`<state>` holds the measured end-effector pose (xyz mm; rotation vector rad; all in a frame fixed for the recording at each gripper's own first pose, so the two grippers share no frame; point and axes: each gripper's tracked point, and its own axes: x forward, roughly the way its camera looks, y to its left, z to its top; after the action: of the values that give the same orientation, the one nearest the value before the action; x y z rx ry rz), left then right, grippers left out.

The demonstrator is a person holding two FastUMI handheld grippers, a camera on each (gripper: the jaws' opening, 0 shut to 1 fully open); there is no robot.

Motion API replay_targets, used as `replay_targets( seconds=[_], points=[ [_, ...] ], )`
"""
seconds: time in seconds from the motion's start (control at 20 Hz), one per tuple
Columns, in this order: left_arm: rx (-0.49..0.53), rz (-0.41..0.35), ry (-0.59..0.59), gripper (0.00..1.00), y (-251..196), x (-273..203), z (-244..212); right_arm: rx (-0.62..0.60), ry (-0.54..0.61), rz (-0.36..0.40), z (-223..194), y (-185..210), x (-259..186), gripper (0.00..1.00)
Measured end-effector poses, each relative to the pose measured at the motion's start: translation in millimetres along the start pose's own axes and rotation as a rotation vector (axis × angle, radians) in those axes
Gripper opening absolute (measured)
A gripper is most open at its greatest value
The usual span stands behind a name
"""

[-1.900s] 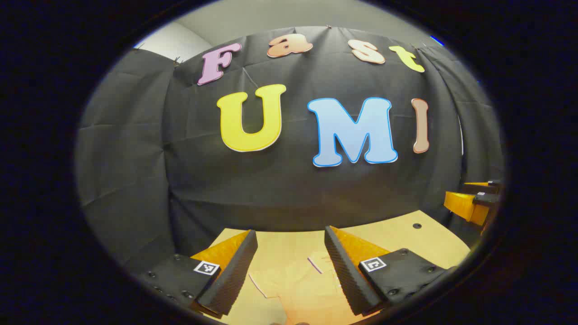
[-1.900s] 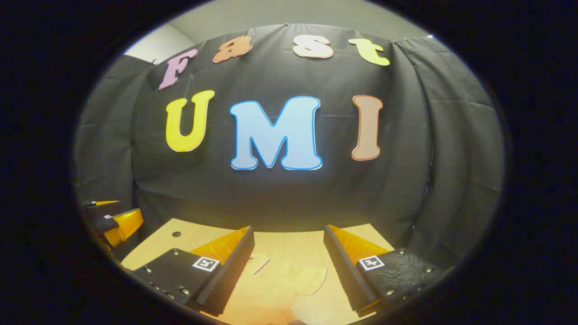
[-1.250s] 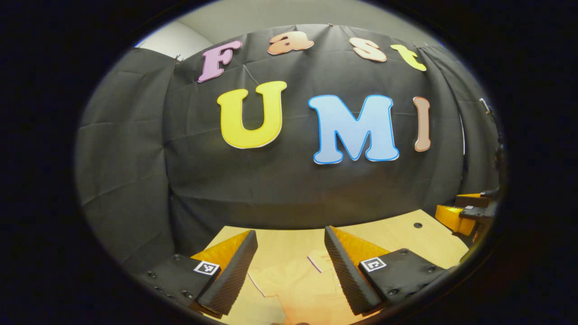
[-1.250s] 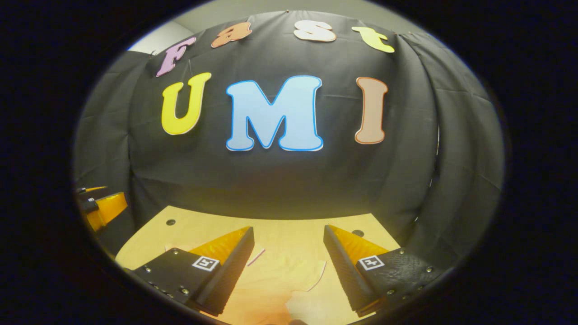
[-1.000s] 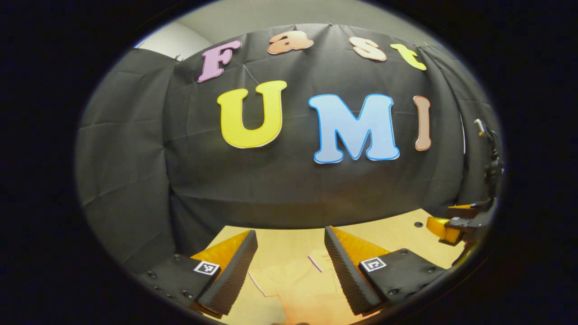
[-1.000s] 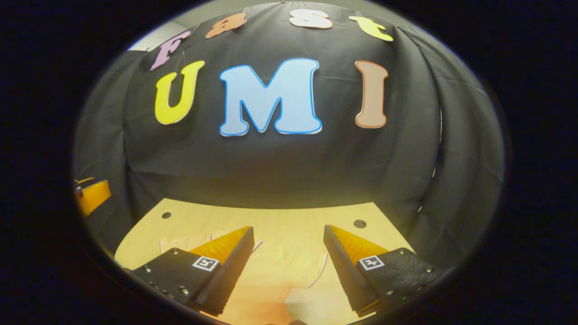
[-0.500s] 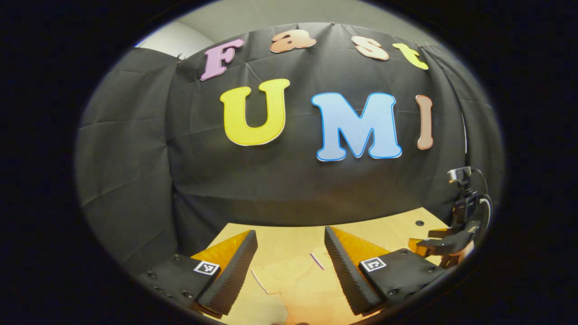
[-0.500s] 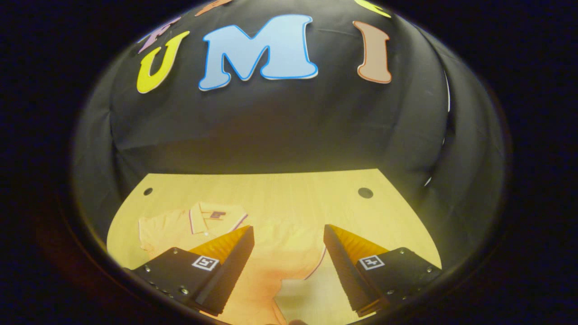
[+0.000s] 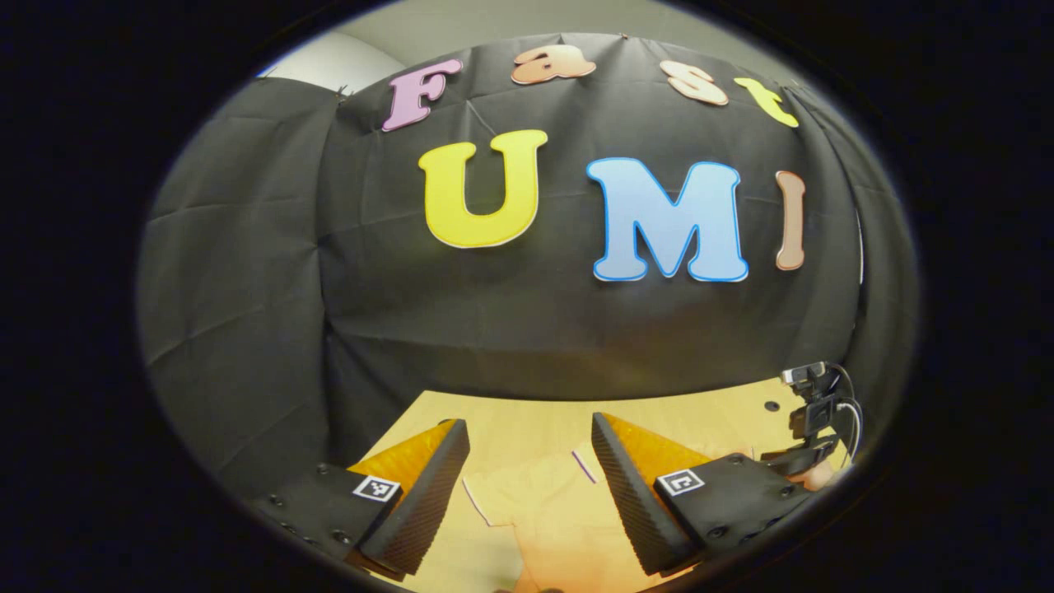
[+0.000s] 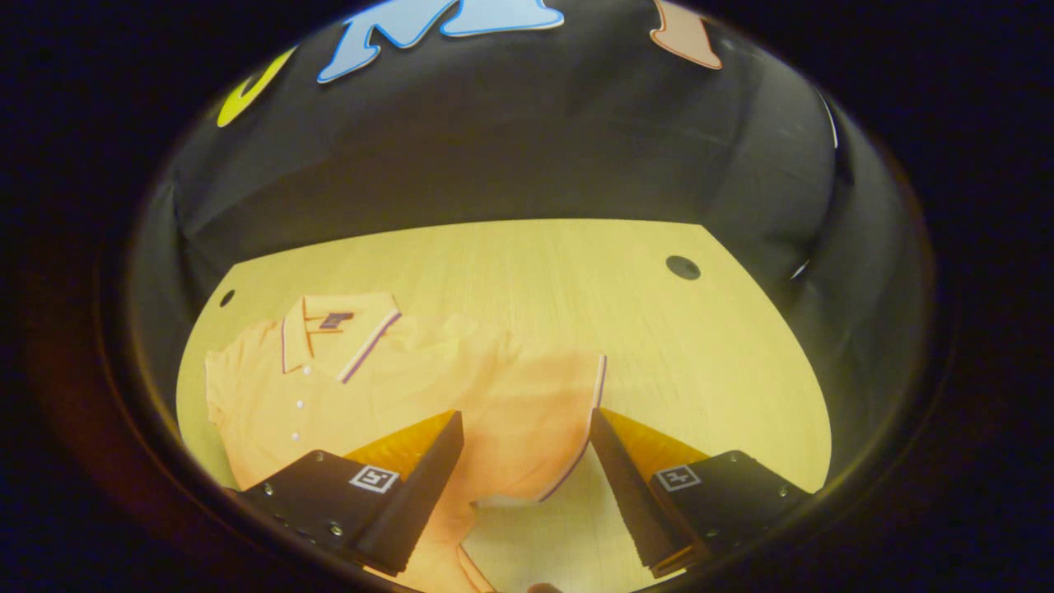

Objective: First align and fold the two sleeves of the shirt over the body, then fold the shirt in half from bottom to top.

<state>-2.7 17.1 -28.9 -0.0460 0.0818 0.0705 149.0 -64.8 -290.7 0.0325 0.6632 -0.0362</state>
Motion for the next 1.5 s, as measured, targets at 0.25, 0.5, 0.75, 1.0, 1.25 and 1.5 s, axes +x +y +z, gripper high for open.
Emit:
replay_targets(
  seconds=[0.25,0.5,0.75,1.0,1.25,1.5],
  points=[
    [-0.007,0.005,0.018,0.99,1,8,-6,0.004,0.041,-0.014,-11,-2,14,0.97],
    [-0.002,0.009,0.029,0.99,0,15,-10,0.043,0.094,-0.017,-30,-6,28,0.97],
    [0.000,0.004,0.037,0.99,-1,21,-12,0.033,0.084,0.007,-30,0,27,0.67],
    [-0.004,-0.001,0.051,0.96,-1,25,-18,0.026,0.085,0.028,-26,4,28,0.31],
    [-0.008,-0.003,0.054,0.96,0,26,-19,0.024,0.087,0.001,-22,8,27,0.06],
    [-0.017,0.001,0.056,0.99,1,26,-20,0.000,0.001,0.047,17,36,8,0.06]
  ],
)
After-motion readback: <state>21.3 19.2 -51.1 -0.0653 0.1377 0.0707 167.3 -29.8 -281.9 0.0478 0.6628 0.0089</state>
